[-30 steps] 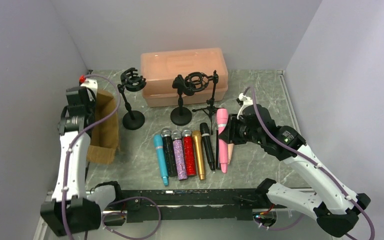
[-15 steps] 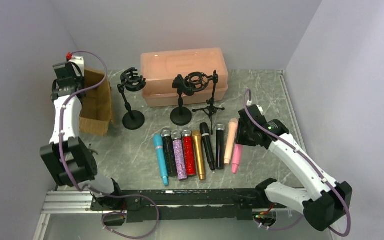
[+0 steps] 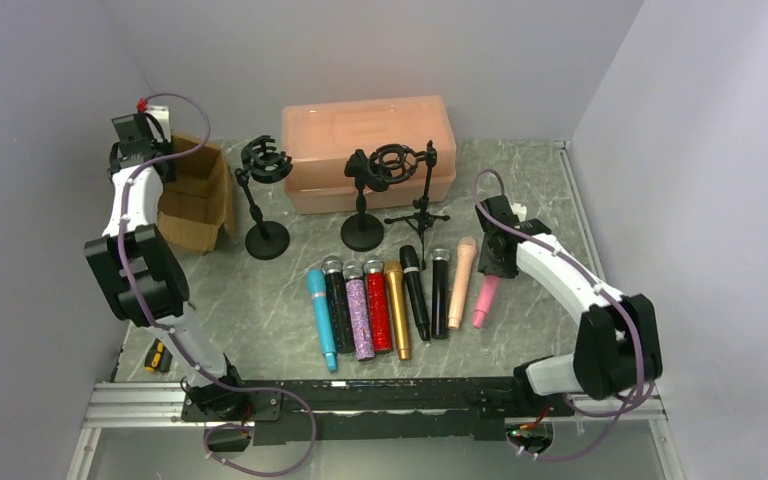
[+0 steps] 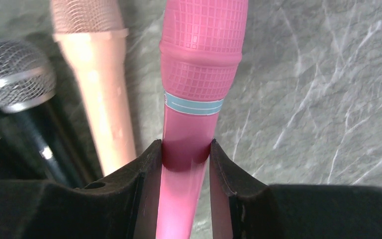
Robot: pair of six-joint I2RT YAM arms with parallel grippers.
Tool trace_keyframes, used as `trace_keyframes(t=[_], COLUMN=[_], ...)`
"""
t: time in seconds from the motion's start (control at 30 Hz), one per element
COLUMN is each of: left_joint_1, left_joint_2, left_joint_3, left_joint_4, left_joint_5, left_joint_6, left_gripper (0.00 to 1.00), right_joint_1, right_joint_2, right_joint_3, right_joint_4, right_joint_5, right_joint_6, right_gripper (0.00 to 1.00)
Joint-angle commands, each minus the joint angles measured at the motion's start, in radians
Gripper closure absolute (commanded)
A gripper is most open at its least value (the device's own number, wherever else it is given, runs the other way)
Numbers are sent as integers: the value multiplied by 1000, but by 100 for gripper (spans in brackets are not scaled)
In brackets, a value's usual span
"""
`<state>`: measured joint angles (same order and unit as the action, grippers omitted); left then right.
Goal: Attach the microphones to the stand
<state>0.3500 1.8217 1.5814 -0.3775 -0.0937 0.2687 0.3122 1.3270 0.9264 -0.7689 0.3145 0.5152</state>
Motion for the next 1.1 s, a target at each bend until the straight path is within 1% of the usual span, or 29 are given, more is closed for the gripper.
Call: trace_keyframes(t=[0.0,0.03,0.07,0.13,0.17,0.23,0.43,0.53,0.6,0.63,0.7,0.8,0.97,1.07], left_joint_1=[1,1,1,0,1,0,1,1,0,0,0,0,0,-1], left_joint_2=[50,64,73,73,66,43,-71,-154,-210,-236,-274,-309,-339,-348], left_joint_3=[98,125,149,183,192,210,287,252,211,188,154,137,111,99], left_joint_4=[13,-8,-33,-67,-80,-112,-297,-343,-364,-371,-389,-425,-453,-483], left_joint_5=[59,73,83,116,133,178,434,583,682,732,824,900,917,956], left_joint_6=[10,12,11,10,12,11,-11,-26,-30,-32,-37,-27,7,42], left_gripper=[36,24,16,2,1,1,1,1,1,0,1,1,1,1], right_joint_1=[-36,-42,-50,-66,-72,-85,-91,-91,-91,-91,-91,-92,-91,-92], right_joint_2=[78,89,98,116,128,149,192,205,208,206,202,183,151,140], right_joint_3=[6,4,3,3,5,10,23,33,36,35,36,32,16,10], right_joint_4=[85,96,111,132,140,159,222,245,258,264,270,271,278,278], right_joint_5=[82,83,82,75,73,63,11,-39,-73,-89,-109,-121,-146,-149], right_joint_6=[-20,-20,-20,-27,-33,-40,-49,-61,-62,-61,-61,-61,-55,-55], right_gripper=[95,94,93,91,89,86,71,58,47,43,38,36,35,35])
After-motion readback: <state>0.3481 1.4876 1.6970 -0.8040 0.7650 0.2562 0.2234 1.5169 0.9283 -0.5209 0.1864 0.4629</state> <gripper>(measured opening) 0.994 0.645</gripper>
